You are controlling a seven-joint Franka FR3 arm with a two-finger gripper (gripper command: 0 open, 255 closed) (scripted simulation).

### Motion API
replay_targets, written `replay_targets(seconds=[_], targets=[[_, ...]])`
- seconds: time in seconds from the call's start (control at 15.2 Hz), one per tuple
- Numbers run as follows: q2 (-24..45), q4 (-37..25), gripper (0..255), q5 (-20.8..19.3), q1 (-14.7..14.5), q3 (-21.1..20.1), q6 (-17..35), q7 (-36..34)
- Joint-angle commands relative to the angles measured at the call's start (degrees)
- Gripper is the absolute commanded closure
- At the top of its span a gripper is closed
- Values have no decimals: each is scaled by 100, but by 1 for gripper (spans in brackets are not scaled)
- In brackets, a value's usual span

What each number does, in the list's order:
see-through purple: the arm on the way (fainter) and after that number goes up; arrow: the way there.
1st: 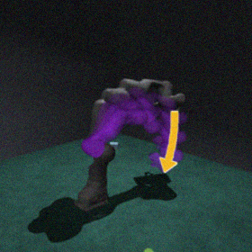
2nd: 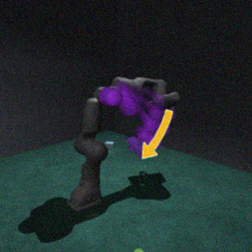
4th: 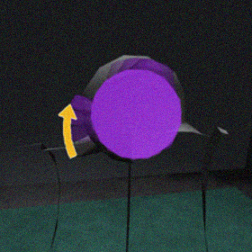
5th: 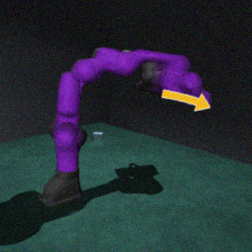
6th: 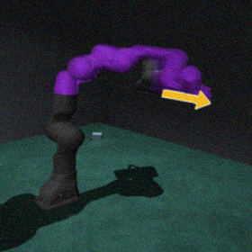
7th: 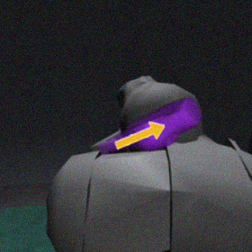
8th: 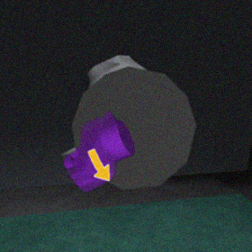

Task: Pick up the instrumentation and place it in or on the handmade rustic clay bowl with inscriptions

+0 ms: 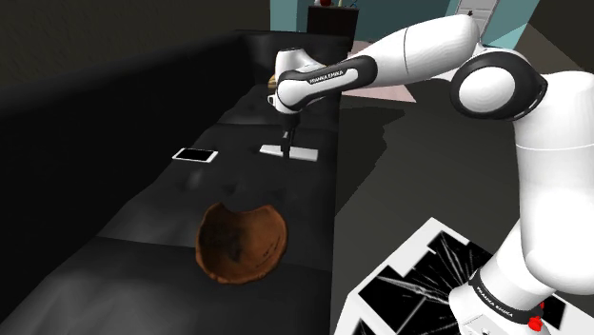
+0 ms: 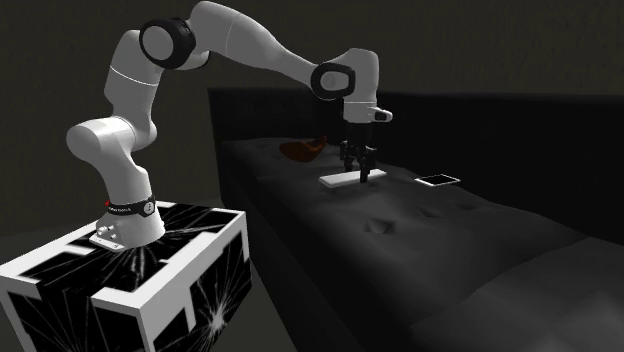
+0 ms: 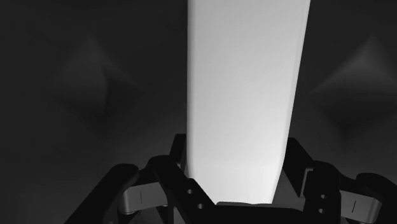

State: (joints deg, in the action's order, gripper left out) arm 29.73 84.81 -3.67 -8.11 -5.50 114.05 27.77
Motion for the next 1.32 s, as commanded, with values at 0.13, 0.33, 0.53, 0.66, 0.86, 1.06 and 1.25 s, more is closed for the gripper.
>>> replay_targets(seconds=[0.13,0.33,0.53,0.66,0.86,1.06,1.25], targets=[[-90,-162,255,13,8,-4,-251,22],[-141,-315,255,20,7,-8,-455,29],[-181,-485,255,27,5,-11,-665,36],[-202,-608,255,30,2,-13,-808,40],[-221,-809,255,34,-2,-15,-1029,46],[-227,-1031,255,37,-8,-17,-1256,52],[-218,-1277,255,38,-15,-19,-1493,57]])
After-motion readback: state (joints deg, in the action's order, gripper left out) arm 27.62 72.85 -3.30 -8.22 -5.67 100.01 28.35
